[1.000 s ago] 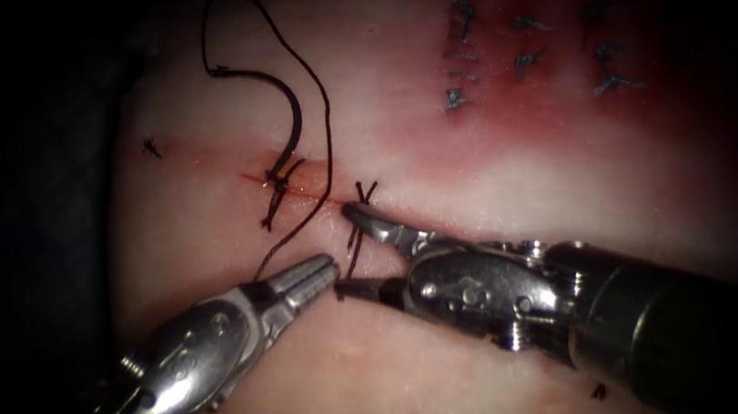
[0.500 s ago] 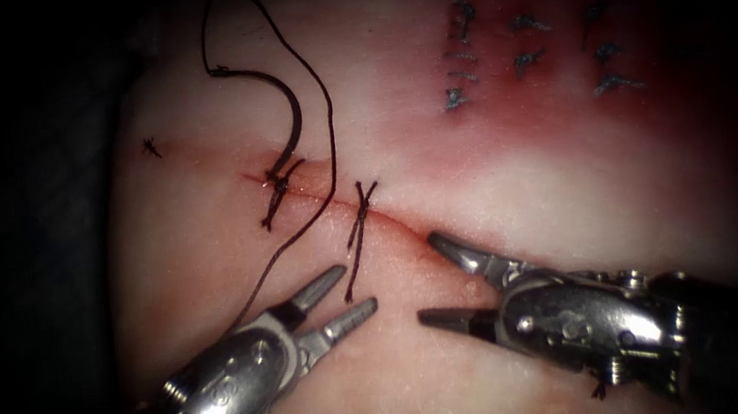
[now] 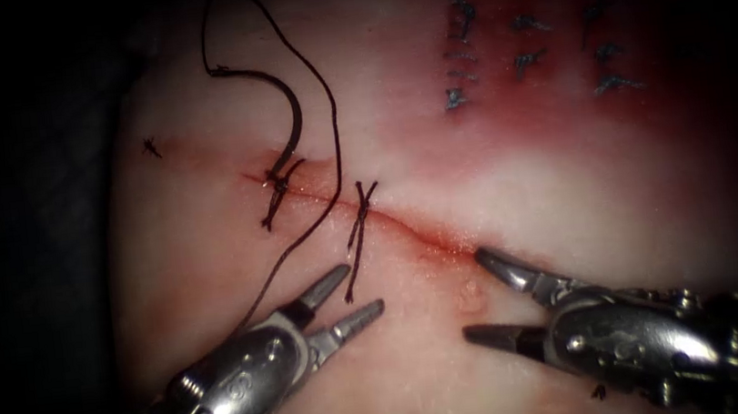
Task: Wound Closure
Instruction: With the left tool grab the suture tail.
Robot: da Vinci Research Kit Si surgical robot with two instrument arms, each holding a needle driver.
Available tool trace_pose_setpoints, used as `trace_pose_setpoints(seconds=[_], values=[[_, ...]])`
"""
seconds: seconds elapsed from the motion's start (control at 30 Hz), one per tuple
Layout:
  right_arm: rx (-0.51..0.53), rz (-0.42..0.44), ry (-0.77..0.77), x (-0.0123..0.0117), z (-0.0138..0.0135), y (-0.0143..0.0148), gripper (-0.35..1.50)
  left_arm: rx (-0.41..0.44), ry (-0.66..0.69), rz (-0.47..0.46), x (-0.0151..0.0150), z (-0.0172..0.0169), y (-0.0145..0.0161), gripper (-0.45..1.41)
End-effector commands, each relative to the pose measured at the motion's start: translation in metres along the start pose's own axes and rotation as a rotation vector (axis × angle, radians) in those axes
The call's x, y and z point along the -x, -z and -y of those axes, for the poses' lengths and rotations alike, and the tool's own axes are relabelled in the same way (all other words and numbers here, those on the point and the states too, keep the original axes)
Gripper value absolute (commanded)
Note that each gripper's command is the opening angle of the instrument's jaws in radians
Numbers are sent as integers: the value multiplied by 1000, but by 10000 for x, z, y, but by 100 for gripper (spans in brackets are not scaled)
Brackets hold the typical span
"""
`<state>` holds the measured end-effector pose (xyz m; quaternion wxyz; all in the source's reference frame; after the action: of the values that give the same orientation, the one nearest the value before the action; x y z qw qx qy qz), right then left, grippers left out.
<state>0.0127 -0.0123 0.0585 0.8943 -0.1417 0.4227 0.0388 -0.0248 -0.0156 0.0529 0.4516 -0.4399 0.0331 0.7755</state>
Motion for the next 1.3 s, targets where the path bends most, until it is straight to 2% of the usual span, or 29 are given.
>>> trace_pose_setpoints(seconds=[0.03, 0.17, 0.27, 0.33, 0.4, 0.63, 0.83, 1.13, 1.17, 1.2, 1.23, 1.3], values=[[0, -5, -2, -2, 0, -11, 138, 2, -2, 2, 1, 1, -9, 59], [-1, -9, -3, -7, 2, -10, 138, 5, -3, 3, 4, 12, -9, 57], [0, -10, -5, -8, 1, -9, 136, 5, -6, 2, 8, 17, -11, 47], [3, -14, -8, -9, -1, -9, 136, 4, -9, 3, 11, 14, -11, 17], [8, -15, -11, -10, -4, -10, 136, 21, -9, -3, 11, 12, -11, -35], [11, -18, -13, -11, -6, -9, 136, 91, -58, -10, -4, 10, 2, -35], [13, -17, -13, -12, -5, -10, 136, 84, -52, -39, -18, 20, 10, -35], [13, -23, -10, -12, -8, -20, 136, 64, -41, -26, -23, 20, 9, -35], [12, -24, -9, -11, -7, -19, 136, 54, -32, -24, -20, 19, 10, 9], [12, -24, -9, -11, -7, -19, 136, 54, -32, -24, -20, 19, 10, 9], [12, -25, -9, -11, -7, -19, 136, 49, -34, -22, -19, 19, 11, 35], [12, -26, -8, -11, -6, -18, 136, -5, -29, -73, -14, 20, 13, 15]])
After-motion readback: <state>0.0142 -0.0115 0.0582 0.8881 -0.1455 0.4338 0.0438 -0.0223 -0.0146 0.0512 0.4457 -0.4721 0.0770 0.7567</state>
